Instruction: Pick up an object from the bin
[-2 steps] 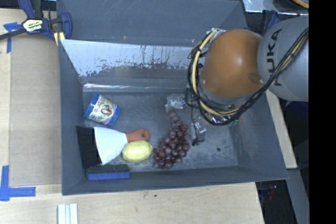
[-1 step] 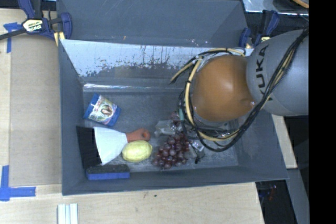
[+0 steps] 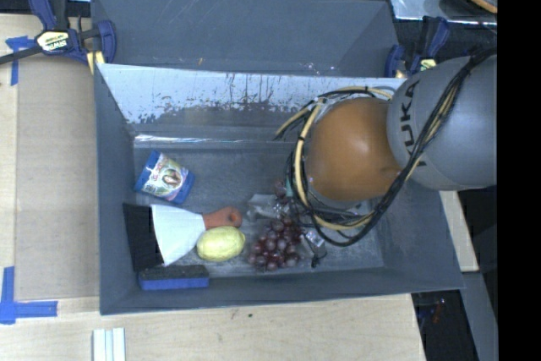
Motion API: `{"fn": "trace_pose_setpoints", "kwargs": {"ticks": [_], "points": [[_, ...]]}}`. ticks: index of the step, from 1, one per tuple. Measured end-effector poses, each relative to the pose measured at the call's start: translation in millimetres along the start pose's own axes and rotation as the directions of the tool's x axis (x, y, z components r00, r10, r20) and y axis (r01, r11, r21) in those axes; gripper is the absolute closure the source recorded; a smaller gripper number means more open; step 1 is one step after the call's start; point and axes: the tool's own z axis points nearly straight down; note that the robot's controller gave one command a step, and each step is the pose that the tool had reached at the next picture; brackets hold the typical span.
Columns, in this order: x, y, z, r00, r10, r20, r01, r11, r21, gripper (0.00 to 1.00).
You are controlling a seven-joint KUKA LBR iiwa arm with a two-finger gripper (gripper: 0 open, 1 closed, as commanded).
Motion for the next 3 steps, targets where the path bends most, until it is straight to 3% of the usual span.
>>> {"fn": "trace_pose_setpoints", "kwargs": {"ticks": [1,3], "points": [[-16.0,-22.4,0.4,0.974,-0.225,0.0,0.225,0.974,-0.005,1.0],[-15.8,-22.3,-4.3,0.975,-0.222,0.001,0.222,0.975,-0.004,1.0]]}}
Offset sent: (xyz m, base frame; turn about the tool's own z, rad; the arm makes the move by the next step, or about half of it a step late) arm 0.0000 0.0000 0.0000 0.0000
